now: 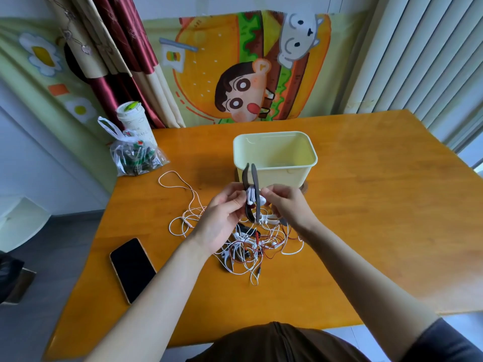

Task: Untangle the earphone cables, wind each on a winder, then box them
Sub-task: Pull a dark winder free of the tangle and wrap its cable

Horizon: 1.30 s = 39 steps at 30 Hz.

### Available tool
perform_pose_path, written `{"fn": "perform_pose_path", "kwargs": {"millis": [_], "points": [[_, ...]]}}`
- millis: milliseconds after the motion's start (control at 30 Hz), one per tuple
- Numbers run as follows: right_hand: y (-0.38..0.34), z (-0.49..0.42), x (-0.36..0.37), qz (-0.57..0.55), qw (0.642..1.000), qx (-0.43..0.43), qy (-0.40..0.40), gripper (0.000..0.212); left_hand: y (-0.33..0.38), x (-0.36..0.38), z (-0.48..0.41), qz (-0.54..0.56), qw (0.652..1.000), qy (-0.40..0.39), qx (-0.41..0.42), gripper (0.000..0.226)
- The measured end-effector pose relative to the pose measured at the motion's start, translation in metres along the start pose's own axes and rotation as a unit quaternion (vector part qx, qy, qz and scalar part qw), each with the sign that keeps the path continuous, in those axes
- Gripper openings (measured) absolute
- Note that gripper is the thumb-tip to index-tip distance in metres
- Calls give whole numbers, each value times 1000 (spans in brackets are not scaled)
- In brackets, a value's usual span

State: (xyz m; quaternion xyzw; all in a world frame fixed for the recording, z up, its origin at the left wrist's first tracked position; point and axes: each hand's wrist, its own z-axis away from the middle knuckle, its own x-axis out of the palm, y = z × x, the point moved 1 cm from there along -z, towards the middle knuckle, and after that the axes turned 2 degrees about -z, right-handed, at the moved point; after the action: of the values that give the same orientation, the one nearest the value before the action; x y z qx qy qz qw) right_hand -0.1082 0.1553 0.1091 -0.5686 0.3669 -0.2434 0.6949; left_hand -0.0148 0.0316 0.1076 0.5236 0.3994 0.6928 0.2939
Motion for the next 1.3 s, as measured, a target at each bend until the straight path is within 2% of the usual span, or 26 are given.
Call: {"fn": "perform_pose_path", "kwargs": {"millis": [167,433,633,733,833,1033,1167,1300], "points": [[11,11,19,-32,996,53,-57,29,-4,-3,-7,85,993,75,21,20],[10,15,27,-12,995,75,-66,30,-14,-13,-12,43,986,160,9,16],[10,18,28,58,994,57,-69,30,-18,-16,-17,-62,975,212,10,9],[7,21,26,60,995,39,-69,29,-20,-21,-16,-260,934,240,58,3],[5,21,22,83,995,14,-62,28,-23,-24,-14,-417,878,207,115,8],[2,16,5,144,989,-25,-25,27,-24,-27,-12,-505,836,154,148,11],[-3,8,-7,168,984,-55,-8,27,-27,-29,-8,-515,844,103,110,8],[-7,2,-15,172,982,-79,-4,28,-22,-23,-7,-453,889,37,58,13]]}}
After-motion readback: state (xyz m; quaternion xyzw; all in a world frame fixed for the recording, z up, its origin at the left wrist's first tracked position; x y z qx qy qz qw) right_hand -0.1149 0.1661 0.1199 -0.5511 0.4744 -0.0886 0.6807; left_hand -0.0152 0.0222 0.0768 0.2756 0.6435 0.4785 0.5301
